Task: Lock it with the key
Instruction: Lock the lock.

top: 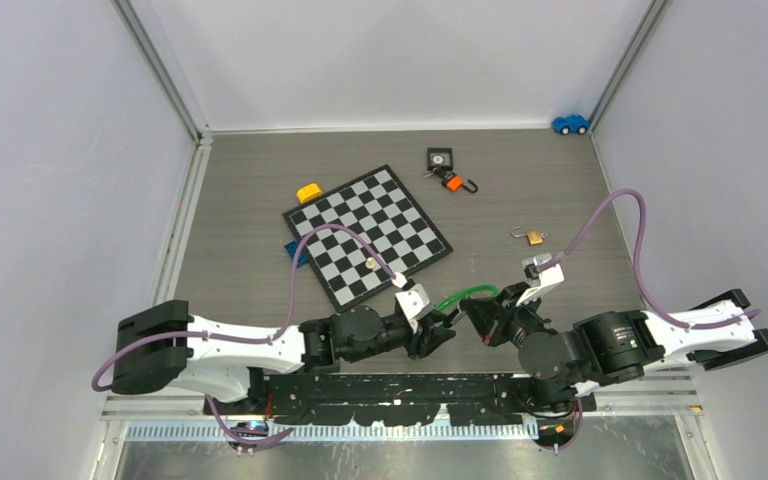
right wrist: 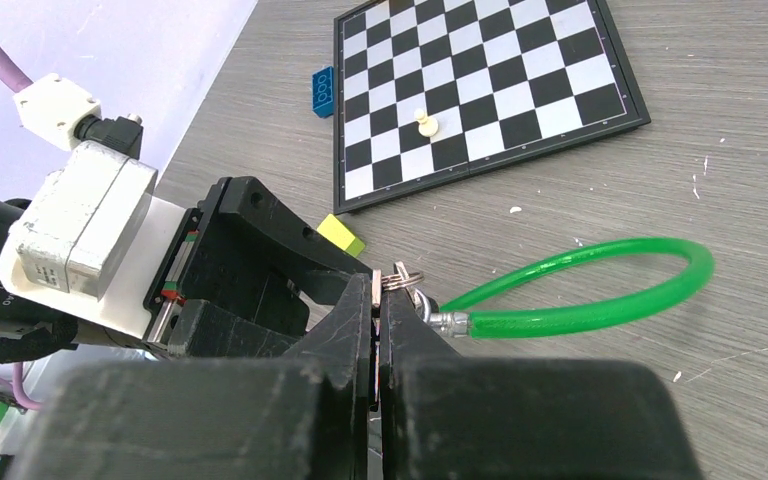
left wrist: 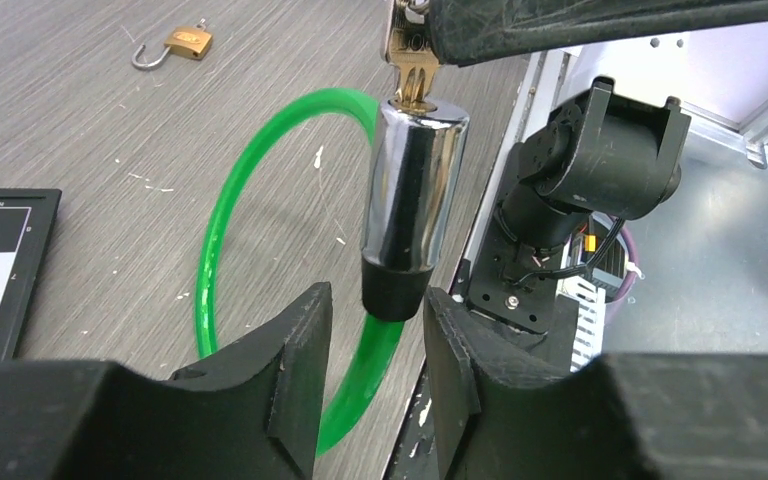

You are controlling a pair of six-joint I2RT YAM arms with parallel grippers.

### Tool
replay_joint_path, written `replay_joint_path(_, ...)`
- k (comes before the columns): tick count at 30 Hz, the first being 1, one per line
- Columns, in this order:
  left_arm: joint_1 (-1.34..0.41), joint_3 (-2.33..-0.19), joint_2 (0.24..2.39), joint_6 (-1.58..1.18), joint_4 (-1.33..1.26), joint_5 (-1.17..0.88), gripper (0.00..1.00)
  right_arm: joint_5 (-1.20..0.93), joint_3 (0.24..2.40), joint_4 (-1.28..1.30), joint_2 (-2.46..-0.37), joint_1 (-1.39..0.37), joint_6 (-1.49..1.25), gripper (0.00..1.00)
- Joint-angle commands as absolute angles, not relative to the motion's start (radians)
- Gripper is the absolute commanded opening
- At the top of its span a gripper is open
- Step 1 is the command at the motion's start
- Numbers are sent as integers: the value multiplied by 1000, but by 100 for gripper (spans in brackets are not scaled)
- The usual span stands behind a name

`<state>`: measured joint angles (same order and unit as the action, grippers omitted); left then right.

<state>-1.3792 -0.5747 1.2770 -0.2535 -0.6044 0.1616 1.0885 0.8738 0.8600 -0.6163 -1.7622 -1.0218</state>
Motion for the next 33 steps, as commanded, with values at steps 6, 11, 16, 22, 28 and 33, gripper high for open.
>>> replay_joint_path(6, -1377, -557, 1241, -245, -621, 175, 44, 1127, 922, 789, -614, -1763, -1014, 1)
replay_joint_path(11, -1377, -558, 1256, -245, -637, 175, 43, 1126, 919, 786, -612, -1763, -1016, 0)
replay_joint_path(16, -1376, -556, 1268, -249, -652, 175, 43, 1124, 920, 787, -613, -1763, -1018, 0)
replay_joint_path(22, -1377, -560, 1270, -244, -664, 183, 29, 1123, 916, 787, -612, -1763, -1022, 0)
replay_joint_path(28, -1377, -556, 1255, -239, -656, 195, 0, 1124, 910, 787, -601, -1763, -1026, 0)
replay_joint_path(33, -1376, -546, 1218, -228, -650, 222, 0, 1125, 898, 786, -588, -1763, -1017, 0)
